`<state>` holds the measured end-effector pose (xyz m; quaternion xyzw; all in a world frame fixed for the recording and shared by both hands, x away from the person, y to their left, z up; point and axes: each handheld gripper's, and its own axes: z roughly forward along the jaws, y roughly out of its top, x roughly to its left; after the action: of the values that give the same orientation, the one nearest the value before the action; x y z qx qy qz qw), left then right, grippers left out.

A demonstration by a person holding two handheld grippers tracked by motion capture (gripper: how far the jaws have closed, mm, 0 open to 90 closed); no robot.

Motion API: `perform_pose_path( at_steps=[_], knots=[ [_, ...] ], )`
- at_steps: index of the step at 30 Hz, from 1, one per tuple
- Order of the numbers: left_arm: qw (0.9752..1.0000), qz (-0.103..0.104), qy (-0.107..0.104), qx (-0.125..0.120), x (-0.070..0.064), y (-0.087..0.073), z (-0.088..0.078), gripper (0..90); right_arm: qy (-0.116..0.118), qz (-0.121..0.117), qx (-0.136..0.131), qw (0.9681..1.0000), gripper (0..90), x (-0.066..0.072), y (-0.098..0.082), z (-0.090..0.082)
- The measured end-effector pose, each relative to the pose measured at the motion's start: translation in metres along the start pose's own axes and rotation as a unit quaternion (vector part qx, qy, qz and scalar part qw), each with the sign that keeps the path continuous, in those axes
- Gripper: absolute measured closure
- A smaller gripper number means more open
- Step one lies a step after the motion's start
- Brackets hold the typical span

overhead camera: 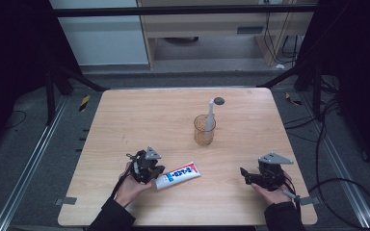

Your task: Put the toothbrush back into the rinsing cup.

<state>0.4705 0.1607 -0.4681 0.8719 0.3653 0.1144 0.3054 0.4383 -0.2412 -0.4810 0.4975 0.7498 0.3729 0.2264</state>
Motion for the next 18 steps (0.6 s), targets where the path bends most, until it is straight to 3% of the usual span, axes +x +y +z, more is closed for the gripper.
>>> perform_pose_path(
  at_steps=[18],
  knots=[
    [0.9999,0.012,-0.001,0.007,-0.010,-0.008,-0.003,89.7,0.000,0.004,-0.001,1.0000,21.2,-0.001,0.000,-0.001]
  ],
)
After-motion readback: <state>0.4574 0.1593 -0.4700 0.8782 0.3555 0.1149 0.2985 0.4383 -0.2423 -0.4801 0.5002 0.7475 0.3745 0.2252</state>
